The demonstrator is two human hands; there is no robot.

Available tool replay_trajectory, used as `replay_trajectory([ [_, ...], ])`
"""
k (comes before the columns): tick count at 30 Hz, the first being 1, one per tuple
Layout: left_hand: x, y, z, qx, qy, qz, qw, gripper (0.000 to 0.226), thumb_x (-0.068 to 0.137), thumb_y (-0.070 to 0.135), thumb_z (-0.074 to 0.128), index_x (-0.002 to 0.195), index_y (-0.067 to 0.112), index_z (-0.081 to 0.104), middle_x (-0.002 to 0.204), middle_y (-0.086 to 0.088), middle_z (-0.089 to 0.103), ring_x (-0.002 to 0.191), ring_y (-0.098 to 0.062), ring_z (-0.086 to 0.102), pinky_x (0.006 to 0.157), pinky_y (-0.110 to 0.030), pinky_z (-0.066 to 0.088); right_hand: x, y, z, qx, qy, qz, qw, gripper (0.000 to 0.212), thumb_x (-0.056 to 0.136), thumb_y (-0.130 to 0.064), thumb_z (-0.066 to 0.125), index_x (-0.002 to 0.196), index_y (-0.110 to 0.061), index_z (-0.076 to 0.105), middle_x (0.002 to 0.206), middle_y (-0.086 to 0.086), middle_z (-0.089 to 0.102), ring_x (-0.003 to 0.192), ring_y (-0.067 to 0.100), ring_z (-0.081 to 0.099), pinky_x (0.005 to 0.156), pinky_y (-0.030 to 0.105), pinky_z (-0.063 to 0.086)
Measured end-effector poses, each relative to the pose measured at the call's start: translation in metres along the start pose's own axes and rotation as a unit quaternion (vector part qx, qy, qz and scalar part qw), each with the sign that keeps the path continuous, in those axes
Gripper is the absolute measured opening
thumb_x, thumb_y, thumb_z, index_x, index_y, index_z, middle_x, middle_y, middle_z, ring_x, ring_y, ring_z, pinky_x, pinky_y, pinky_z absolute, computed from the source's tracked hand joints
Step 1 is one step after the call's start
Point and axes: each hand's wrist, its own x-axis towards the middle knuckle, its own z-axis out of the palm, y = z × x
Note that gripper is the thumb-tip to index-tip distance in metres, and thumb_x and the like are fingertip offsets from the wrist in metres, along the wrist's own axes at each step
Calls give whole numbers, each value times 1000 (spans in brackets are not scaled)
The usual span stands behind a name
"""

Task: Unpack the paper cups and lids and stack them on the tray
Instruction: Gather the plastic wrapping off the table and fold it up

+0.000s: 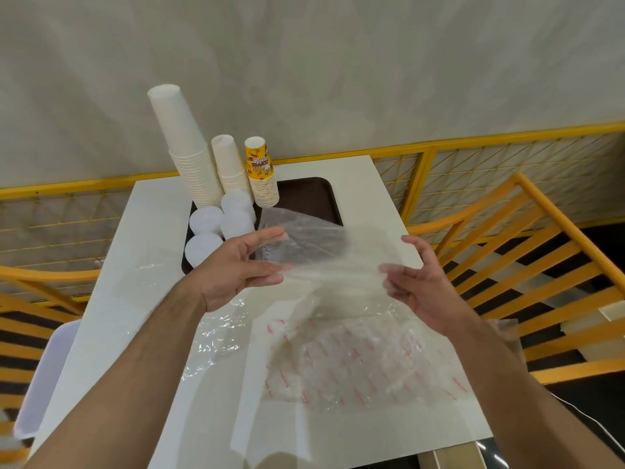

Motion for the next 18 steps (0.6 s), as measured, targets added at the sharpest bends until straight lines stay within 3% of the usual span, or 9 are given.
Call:
replay_trajectory([
  [2, -2, 3, -1, 21, 5, 3, 1000, 66, 85, -15, 61, 141, 18, 52, 142, 10, 55, 109, -21, 70, 79, -28, 61, 2, -9, -4, -34, 7, -17, 999, 40, 90, 3, 60, 122, -20, 60, 116, 21, 69, 75, 23, 65, 71, 29, 57],
  [4, -3, 5, 0, 31, 2, 0, 1000, 68, 84, -12, 63, 141, 22, 52, 142, 13, 54, 108, -21, 70, 78, -28, 61, 6, -13, -6, -73, -3, -23, 997, 37, 96, 7, 53, 122, -17, 65, 130, 13, 65, 78, 22, 68, 71, 27, 57],
  [9, -6, 3, -2, 22, -23, -11, 999, 84, 75, -8, 70, 147, 26, 44, 148, 17, 47, 100, -23, 72, 78, -34, 62, 8, -19, -4, -106, -55, 9, 993, 69, 86, 9, 64, 141, -31, 55, 152, -18, 45, 93, 26, 72, 78, 27, 60],
  [14, -16, -2, -9, 42, -62, -16, 997, 105, 74, -20, 69, 153, 38, 31, 154, 24, 30, 116, -29, 66, 75, -39, 62, 4, -25, -9, -133, -113, 40, 984, 98, 74, 11, 71, 148, -48, 41, 157, -31, 25, 102, 34, 69, 80, 36, 61],
  [16, -22, -7, -7, 47, -62, -19, 997, 112, 72, -20, 70, 154, 41, 24, 155, 24, 27, 119, -25, 64, 70, -37, 61, 3, -25, -5, -157, -119, 44, 979, 102, 73, 6, 74, 149, -50, 36, 159, -29, 21, 105, 34, 69, 81, 39, 61],
  [18, -28, -14, -8, 54, -56, -19, 997, 117, 69, -17, 73, 154, 44, 21, 157, 19, 26, 121, -23, 63, 68, -37, 60, 5, -23, -1, -201, -115, 43, 972, 103, 75, 2, 76, 152, -50, 30, 158, -10, 35, 101, 31, 69, 83, 41, 59],
])
